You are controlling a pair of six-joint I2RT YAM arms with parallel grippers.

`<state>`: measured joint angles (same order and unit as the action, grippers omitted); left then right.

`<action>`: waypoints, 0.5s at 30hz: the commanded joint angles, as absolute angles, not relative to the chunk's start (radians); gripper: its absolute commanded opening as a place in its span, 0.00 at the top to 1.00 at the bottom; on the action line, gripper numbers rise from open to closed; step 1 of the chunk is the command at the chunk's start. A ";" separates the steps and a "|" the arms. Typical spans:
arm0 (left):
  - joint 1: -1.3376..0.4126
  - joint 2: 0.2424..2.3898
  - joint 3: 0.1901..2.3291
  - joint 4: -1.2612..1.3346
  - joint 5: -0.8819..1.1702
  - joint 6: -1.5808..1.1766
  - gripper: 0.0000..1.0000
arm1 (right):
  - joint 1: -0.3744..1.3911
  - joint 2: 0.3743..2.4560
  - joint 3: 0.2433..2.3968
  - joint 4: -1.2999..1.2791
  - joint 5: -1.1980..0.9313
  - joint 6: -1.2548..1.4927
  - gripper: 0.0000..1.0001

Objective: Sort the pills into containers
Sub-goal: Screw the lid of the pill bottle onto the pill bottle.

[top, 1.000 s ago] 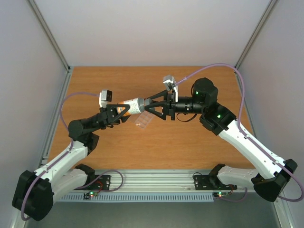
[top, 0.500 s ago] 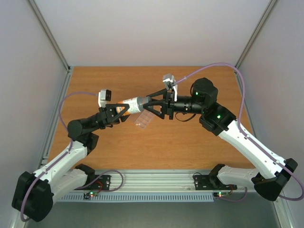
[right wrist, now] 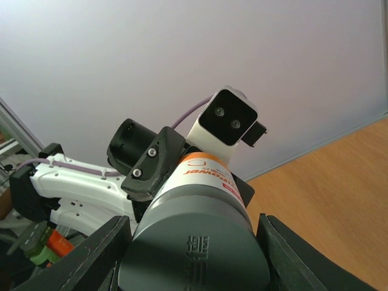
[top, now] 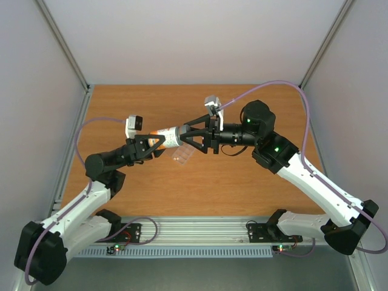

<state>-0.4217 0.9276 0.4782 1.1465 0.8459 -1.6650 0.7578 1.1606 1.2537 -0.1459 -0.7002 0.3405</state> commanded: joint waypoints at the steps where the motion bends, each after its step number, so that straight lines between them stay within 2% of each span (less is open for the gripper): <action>1: -0.430 0.904 0.514 1.169 0.864 -1.641 0.99 | 0.778 1.178 1.250 -0.115 -0.709 0.345 0.79; 15: -0.446 0.930 0.555 1.163 0.857 -1.631 0.99 | 0.796 1.201 1.220 -0.102 -0.741 0.361 0.79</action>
